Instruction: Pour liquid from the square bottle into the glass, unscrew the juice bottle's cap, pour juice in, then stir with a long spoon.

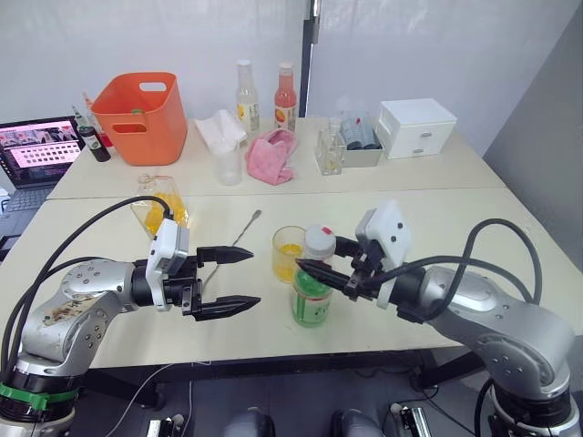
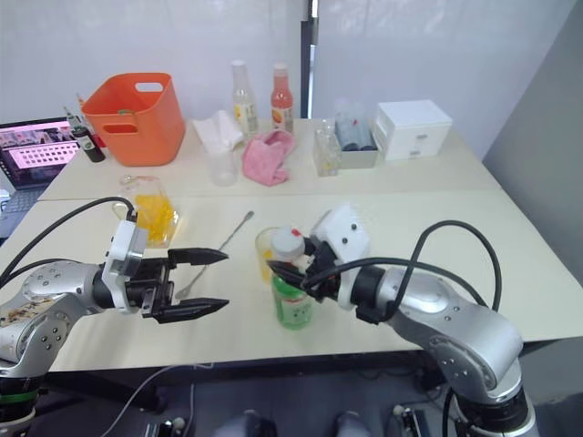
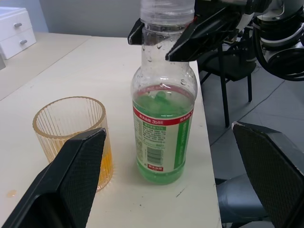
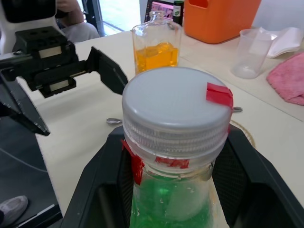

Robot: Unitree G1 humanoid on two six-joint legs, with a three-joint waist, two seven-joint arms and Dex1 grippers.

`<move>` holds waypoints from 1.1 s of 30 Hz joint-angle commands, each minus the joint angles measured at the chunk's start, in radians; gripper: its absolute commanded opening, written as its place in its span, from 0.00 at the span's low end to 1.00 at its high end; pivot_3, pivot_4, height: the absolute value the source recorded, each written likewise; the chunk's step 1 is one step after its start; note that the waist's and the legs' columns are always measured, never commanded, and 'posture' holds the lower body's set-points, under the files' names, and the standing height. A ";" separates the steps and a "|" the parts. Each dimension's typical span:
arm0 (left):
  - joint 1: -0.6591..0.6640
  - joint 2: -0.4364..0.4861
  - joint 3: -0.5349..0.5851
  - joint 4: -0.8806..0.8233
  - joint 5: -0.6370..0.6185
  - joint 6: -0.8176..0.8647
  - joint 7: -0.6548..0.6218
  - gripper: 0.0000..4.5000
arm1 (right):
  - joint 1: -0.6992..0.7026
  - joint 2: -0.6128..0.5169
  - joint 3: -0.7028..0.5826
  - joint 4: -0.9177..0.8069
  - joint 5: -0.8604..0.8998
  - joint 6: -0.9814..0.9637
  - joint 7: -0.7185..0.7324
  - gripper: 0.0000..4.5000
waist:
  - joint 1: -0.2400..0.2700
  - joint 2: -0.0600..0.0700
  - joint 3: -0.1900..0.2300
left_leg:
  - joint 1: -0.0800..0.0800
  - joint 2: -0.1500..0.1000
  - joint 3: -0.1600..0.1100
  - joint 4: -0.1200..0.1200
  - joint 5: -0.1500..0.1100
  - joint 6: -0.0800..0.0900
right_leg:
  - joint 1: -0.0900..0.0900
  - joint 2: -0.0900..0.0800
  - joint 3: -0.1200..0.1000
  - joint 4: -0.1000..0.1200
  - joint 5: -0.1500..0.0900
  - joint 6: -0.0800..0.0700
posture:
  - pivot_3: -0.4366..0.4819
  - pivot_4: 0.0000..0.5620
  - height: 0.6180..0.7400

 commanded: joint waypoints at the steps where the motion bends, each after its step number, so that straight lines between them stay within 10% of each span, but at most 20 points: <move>1: -0.015 0.000 0.009 -0.005 -0.001 -0.016 -0.007 1.00 | -0.010 -0.018 -0.016 -0.037 -0.007 -0.063 0.034 0.38 | 0.001 0.000 0.000 | 0.000 0.000 0.000 0.000 0.000 0.000 | 0.000 0.000 0.000 0.000 0.000 0.000 | 0.48 0.27 0.78; 8: -0.020 -0.006 0.009 -0.005 0.003 -0.017 -0.006 1.00 | -0.014 -0.039 0.001 -0.019 -0.045 -0.106 0.069 0.99 | 0.001 0.000 0.000 | 0.000 0.000 0.000 0.000 0.000 0.000 | 0.000 0.000 0.000 0.000 0.000 0.000 | 0.48 0.27 0.78; 13: -0.022 -0.006 0.010 -0.004 0.004 -0.017 -0.006 1.00 | -0.020 -0.079 -0.040 0.030 -0.008 -0.126 0.169 0.99 | 0.001 0.000 0.000 | 0.000 0.000 0.000 0.000 0.000 0.000 | 0.000 0.000 0.000 0.000 0.000 0.000 | 0.48 0.27 0.78; 21: -0.031 -0.006 0.000 0.005 0.004 -0.015 -0.016 1.00 | -0.112 -0.238 -0.027 0.414 0.017 -0.293 0.775 0.99 | -0.001 0.000 0.000 | 0.001 0.000 0.000 0.001 -0.001 0.002 | 0.002 0.000 0.000 -0.001 0.000 0.000 | 0.48 0.27 0.78; 33: 0.020 0.025 0.044 -0.061 -0.031 0.022 0.004 1.00 | -0.433 -0.060 0.186 0.978 -0.237 -0.614 1.246 0.99 | -0.010 0.000 0.000 | 0.000 0.000 0.000 0.001 -0.001 0.001 | 0.001 0.000 -0.001 0.002 0.000 0.000 | 0.48 0.27 0.78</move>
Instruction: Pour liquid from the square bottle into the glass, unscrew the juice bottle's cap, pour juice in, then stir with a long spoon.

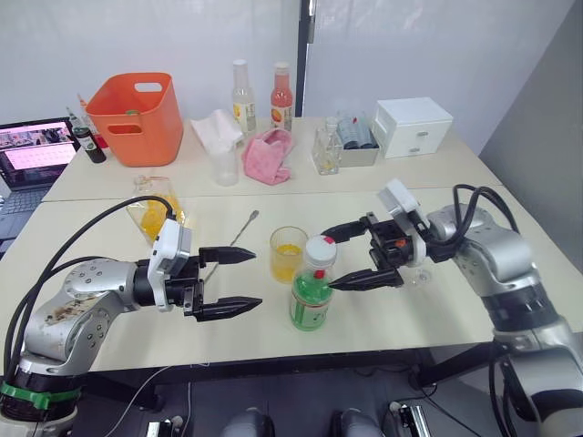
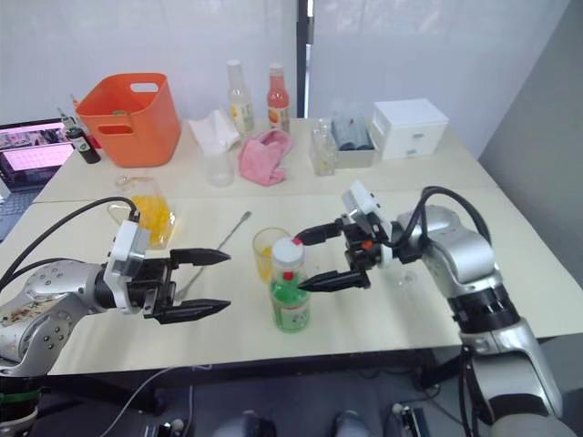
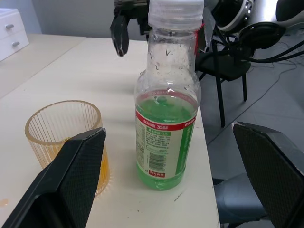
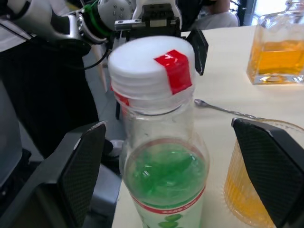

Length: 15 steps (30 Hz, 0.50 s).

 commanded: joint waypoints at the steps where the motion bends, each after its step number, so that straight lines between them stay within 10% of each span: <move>1: 0.007 0.018 0.040 -0.040 -0.025 0.005 0.007 1.00 | -0.040 0.018 -0.016 0.035 -0.015 -0.047 0.069 0.99 | 0.003 0.000 0.000 | 0.000 0.000 0.000 0.000 0.000 0.000 | 0.000 0.000 0.000 0.000 0.000 0.000 | 0.48 0.27 0.78; 11: 0.044 0.042 0.077 -0.072 -0.037 0.012 0.030 1.00 | -0.035 0.040 -0.014 0.021 0.023 -0.048 0.078 0.32 | 0.001 0.000 0.000 | 0.000 0.000 0.000 0.000 0.000 -0.001 | 0.000 0.000 0.000 0.000 0.000 0.000 | 0.48 0.27 0.78; 15: 0.049 0.042 0.076 -0.074 -0.034 0.011 0.033 1.00 | -0.012 0.035 -0.053 -0.040 0.059 0.001 0.063 0.31 | 0.001 0.000 0.000 | 0.000 0.000 0.000 0.000 0.001 -0.001 | 0.000 0.000 0.000 0.000 0.000 0.000 | 0.48 0.27 0.78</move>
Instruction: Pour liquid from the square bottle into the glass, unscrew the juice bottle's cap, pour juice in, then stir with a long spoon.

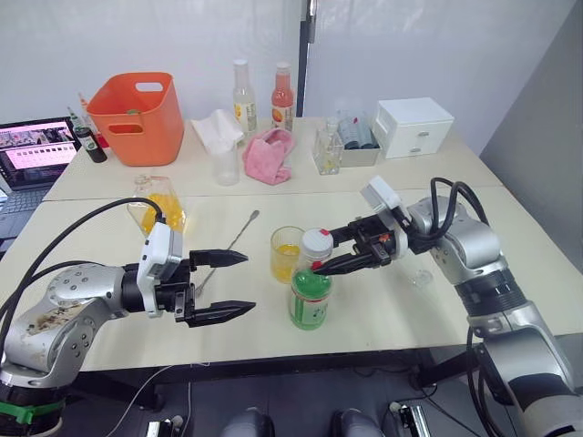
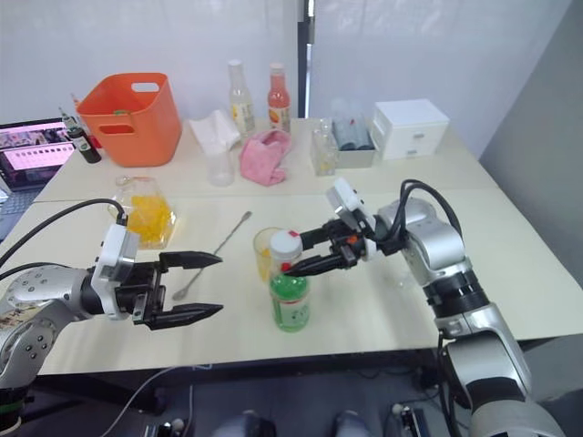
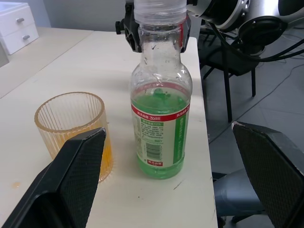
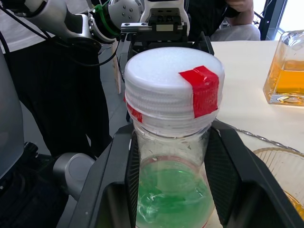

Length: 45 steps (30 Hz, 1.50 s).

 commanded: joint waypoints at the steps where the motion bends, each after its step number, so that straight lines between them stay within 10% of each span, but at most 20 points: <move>1: 0.000 0.012 0.021 -0.030 -0.019 0.003 0.004 1.00 | 0.015 -0.008 -0.068 -0.098 0.072 0.045 0.024 0.31 | 0.001 0.000 0.000 | 0.000 0.000 0.000 0.000 0.000 0.000 | 0.000 0.000 0.000 0.000 0.000 0.000 | 0.48 0.27 0.78; 23: -0.068 -0.046 -0.042 0.032 0.032 -0.059 -0.007 1.00 | 0.335 0.040 -0.371 -1.014 0.381 0.751 -1.219 0.31 | 0.013 0.000 0.000 | 0.000 -0.001 0.000 0.000 0.000 0.000 | -0.001 -0.001 0.001 -0.001 0.000 0.000 | 0.48 0.27 0.78; 45: -0.103 -0.045 -0.063 0.066 0.044 -0.067 -0.042 1.00 | 0.516 0.072 -0.222 -1.067 0.272 0.559 -1.300 0.31 | 0.009 0.000 0.000 | 0.000 0.000 0.000 -0.001 0.000 0.000 | -0.001 0.001 0.001 -0.002 0.000 0.000 | 0.48 0.27 0.78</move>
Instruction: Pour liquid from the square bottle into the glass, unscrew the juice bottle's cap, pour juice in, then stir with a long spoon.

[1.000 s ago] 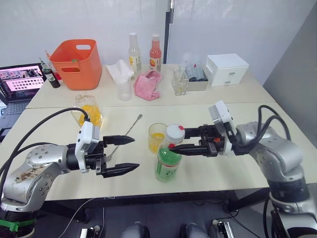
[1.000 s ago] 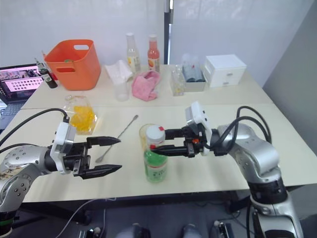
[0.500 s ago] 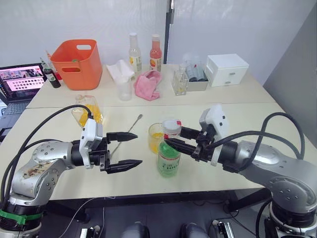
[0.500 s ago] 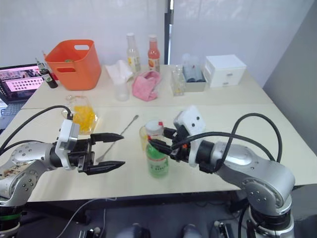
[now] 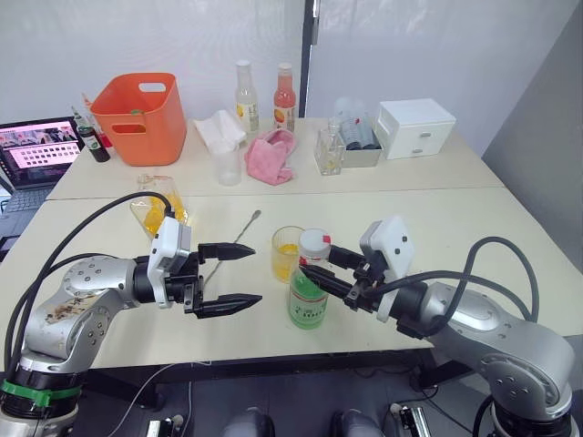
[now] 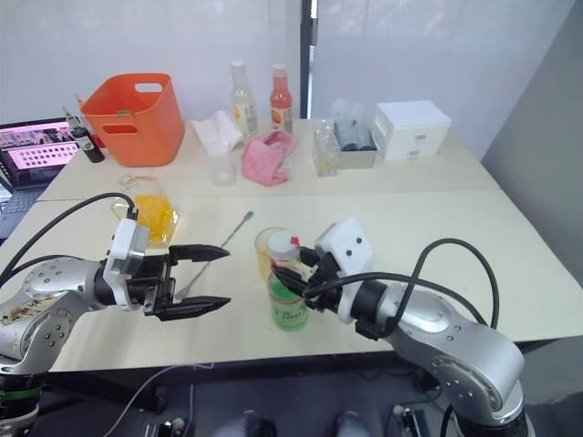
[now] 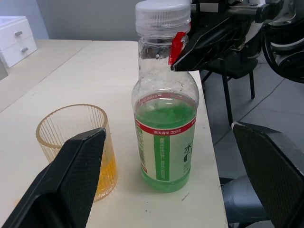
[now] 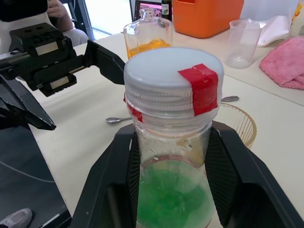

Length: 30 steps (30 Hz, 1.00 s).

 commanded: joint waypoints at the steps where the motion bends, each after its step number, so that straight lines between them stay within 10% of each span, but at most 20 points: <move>1: -0.019 0.001 0.003 -0.006 0.001 -0.018 -0.008 1.00 | -0.001 -0.002 0.007 -0.010 -0.002 -0.054 0.038 0.54 | 0.000 0.000 0.000 | 0.000 0.000 0.000 0.000 0.000 0.000 | 0.000 0.000 0.000 0.000 0.000 0.000 | 0.48 0.27 0.78; 7: -0.019 -0.001 0.001 -0.003 0.006 -0.022 -0.007 1.00 | -0.007 -0.039 -0.011 0.023 0.005 -0.089 0.118 0.99 | 0.002 0.000 0.000 | 0.000 0.000 0.000 0.000 0.000 0.000 | 0.000 0.000 0.000 0.000 0.000 0.000 | 0.48 0.27 0.78; 17: -0.023 -0.002 -0.003 -0.003 0.004 -0.019 -0.008 1.00 | -0.133 -0.264 0.027 0.466 -0.075 -0.368 0.839 0.99 | 0.001 0.000 0.000 | 0.001 0.000 0.000 0.001 -0.001 0.002 | 0.001 0.000 0.000 -0.001 0.000 0.000 | 0.48 0.27 0.78; 30: 0.032 0.066 0.066 -0.059 -0.038 0.033 0.000 1.00 | -0.496 -0.087 0.187 1.015 -0.305 -0.711 1.302 0.99 | -0.006 0.000 0.000 | 0.000 0.000 0.000 0.001 -0.001 0.001 | 0.001 0.000 -0.001 0.000 0.000 0.000 | 0.48 0.27 0.78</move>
